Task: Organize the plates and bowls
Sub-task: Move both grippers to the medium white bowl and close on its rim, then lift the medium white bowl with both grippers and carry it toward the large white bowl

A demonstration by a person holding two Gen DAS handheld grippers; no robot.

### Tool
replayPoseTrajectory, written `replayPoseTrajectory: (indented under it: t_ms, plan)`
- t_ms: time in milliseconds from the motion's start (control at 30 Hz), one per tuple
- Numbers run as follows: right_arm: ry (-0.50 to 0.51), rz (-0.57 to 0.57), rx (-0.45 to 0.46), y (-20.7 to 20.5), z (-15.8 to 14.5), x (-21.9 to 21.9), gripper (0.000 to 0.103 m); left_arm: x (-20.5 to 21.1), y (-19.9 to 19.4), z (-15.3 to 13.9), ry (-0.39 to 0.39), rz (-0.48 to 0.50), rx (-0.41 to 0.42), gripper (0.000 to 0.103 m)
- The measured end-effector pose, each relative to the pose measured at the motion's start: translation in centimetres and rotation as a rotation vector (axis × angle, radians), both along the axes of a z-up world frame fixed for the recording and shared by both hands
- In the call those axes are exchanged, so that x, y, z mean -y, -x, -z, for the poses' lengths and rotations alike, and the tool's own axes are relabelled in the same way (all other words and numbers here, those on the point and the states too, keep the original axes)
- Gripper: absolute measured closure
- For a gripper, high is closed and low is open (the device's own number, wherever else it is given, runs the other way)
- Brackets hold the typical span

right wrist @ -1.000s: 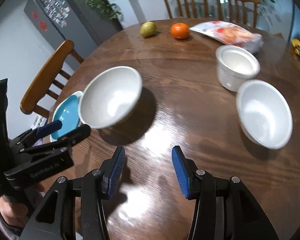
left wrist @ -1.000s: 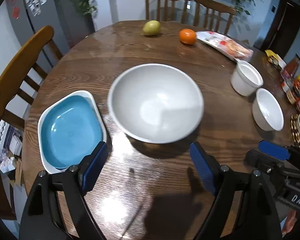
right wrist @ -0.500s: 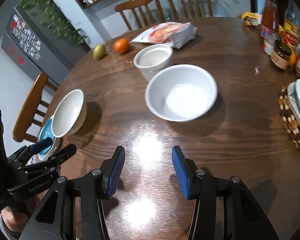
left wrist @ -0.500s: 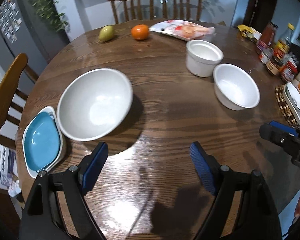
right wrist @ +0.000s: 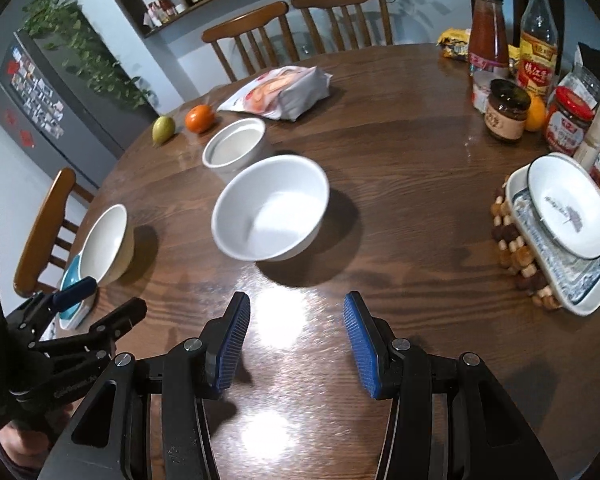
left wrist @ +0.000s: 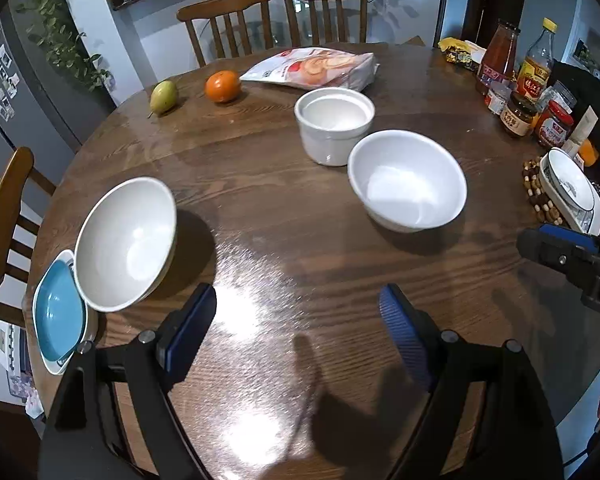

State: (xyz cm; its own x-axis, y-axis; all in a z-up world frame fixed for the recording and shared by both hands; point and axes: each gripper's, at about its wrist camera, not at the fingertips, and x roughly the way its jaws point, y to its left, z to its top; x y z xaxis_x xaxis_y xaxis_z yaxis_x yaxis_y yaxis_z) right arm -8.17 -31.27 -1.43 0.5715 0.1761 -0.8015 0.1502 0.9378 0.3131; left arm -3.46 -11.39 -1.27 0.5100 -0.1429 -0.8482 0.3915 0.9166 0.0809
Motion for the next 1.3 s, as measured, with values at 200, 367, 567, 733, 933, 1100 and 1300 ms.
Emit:
replayPoseTrajectory:
  t_ms: [200, 367, 567, 733, 933, 1100, 1300]
  plan:
    - [0.022, -0.023, 0.012, -1.5, -0.6, 1.2, 0.054, 2.1, -1.2, -0.2, 0.007, -0.006, 0.015, 0.02]
    - [0.033, -0.047, 0.001, -3.5, -0.3, 1.8, 0.054, 3.4, -2.7, 0.1, 0.009, -0.025, 0.019, 0.02]
    - [0.031, -0.07, -0.023, -5.9, 1.1, 2.0, 0.054, 4.7, -4.9, 1.0, 0.001, -0.046, 0.026, 0.02]
    - [0.03, -0.077, -0.042, -7.7, 2.5, 2.2, 0.054, 5.3, -6.9, 2.6, -0.002, -0.068, -0.018, 0.02]
    - [0.01, -0.09, -0.074, -9.2, 4.5, 2.2, 0.054, 5.8, -8.0, 4.1, -0.007, -0.068, -0.064, 0.02]
    - [0.001, -0.091, -0.068, -9.6, 5.1, 2.3, 0.054, 6.3, -8.4, 4.5, -0.003, -0.067, -0.074, 0.02]
    - [-0.014, -0.103, -0.071, -9.9, 5.5, 2.3, 0.054, 6.6, -8.7, 5.1, 0.001, -0.055, -0.088, 0.022]
